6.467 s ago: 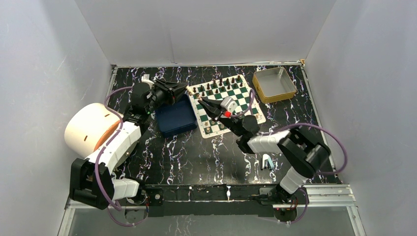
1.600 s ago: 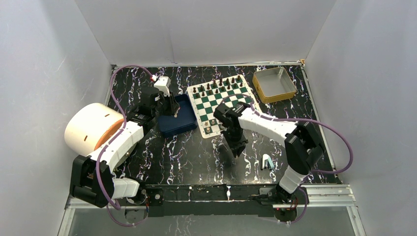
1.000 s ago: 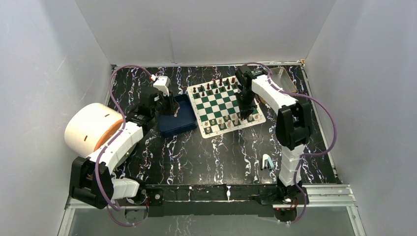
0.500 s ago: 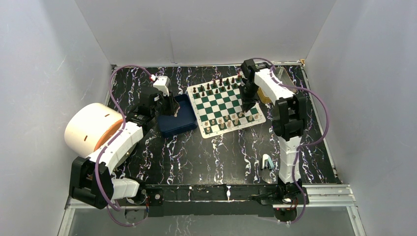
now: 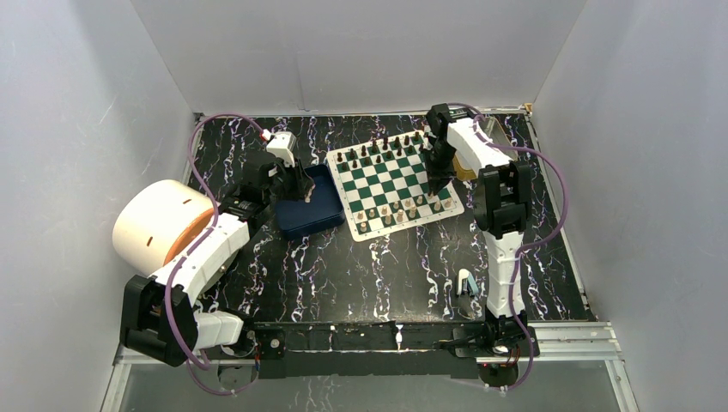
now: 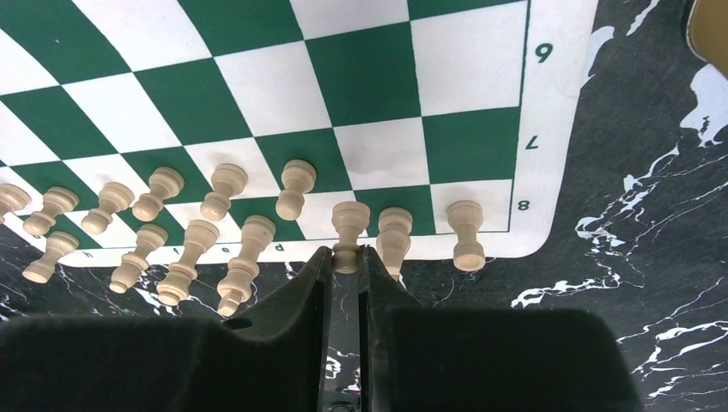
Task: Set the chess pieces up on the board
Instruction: Place the chess piece on the chessboard.
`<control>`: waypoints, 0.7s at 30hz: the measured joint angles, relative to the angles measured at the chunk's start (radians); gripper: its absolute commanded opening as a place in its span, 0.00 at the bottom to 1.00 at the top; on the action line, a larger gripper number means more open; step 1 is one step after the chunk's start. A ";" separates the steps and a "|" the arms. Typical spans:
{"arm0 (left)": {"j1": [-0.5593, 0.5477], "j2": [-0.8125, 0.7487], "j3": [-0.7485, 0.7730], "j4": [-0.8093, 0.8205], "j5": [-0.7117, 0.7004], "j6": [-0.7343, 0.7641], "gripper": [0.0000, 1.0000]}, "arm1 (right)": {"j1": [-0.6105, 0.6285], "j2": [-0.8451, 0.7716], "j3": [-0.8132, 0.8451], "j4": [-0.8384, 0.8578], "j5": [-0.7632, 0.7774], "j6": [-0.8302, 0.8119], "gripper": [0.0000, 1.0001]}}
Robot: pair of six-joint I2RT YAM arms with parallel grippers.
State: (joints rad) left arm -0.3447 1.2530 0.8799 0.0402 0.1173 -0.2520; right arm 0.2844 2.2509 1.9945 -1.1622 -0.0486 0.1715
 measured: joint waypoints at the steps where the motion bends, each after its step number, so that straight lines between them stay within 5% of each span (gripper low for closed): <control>1: 0.000 0.000 0.000 0.001 0.002 -0.002 0.00 | -0.002 0.002 0.001 0.000 0.000 0.000 0.18; 21: -0.002 0.000 0.000 0.003 0.003 -0.002 0.00 | -0.028 0.045 0.012 0.000 0.004 -0.003 0.18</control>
State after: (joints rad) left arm -0.3462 1.2530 0.8799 0.0437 0.1200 -0.2543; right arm 0.2562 2.2955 2.0068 -1.1618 -0.0448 0.1680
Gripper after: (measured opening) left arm 0.192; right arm 0.217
